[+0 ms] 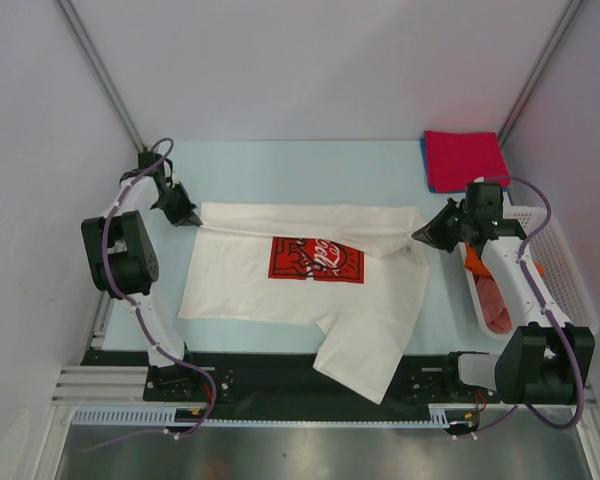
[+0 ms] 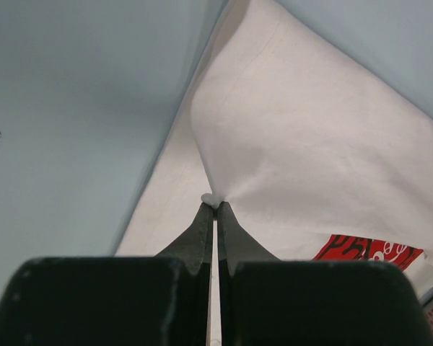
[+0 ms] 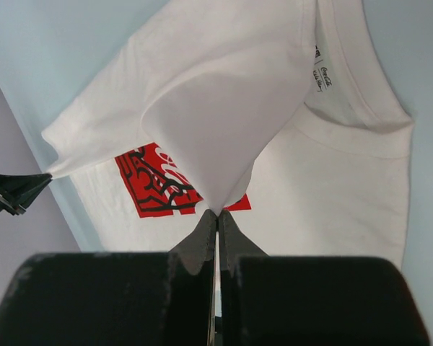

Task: Fold and stack the t-shirts
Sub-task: Fold the tshirt

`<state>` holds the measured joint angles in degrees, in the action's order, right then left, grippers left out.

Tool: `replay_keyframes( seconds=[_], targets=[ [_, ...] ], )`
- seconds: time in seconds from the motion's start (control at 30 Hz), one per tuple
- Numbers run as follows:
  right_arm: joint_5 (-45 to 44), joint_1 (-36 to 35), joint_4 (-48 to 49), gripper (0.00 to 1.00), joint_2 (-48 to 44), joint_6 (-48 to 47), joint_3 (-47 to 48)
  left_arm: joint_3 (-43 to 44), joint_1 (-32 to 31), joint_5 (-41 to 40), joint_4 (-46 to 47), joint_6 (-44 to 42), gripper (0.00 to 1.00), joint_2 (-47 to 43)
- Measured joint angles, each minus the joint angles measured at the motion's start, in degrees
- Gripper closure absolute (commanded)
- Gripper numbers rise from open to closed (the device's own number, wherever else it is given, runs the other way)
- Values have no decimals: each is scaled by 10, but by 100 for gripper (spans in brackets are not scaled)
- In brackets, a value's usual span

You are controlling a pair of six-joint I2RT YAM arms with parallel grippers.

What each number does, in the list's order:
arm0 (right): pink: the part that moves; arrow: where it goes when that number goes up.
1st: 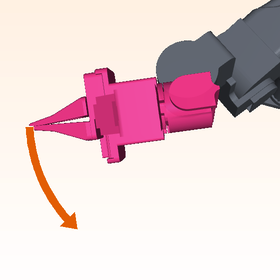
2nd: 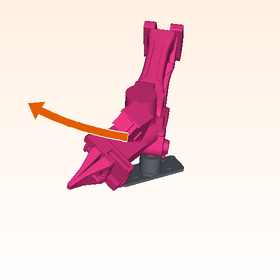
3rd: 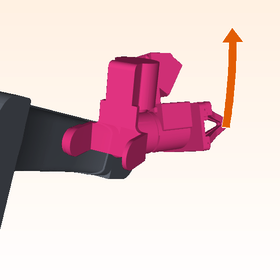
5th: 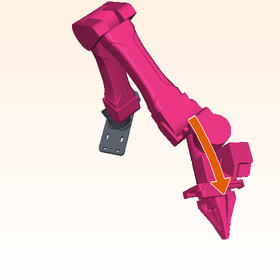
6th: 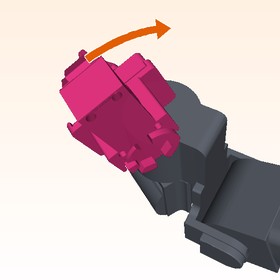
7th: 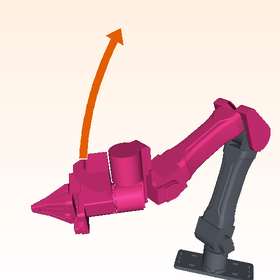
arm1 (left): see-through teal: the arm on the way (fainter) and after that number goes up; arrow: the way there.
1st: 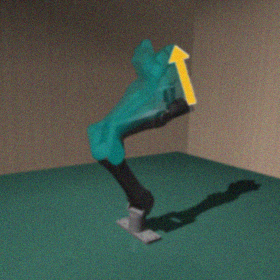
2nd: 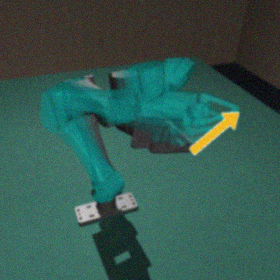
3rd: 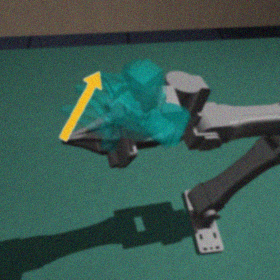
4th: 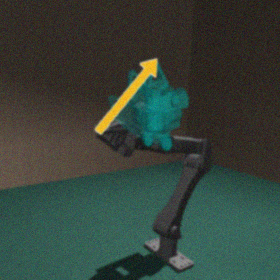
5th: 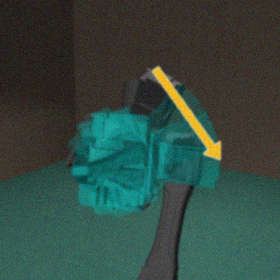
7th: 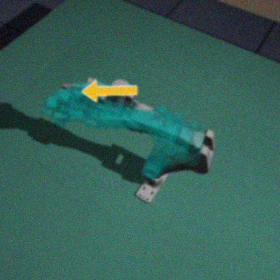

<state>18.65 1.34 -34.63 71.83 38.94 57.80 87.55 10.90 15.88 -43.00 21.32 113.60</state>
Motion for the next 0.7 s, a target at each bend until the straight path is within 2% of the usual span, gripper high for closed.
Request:
replay_keyframes(
  seconds=[0.7],
  targets=[
    [-28,-19,-11,100,-4,0,-28,-7,5,-22,0,0,100,28]
  ],
)
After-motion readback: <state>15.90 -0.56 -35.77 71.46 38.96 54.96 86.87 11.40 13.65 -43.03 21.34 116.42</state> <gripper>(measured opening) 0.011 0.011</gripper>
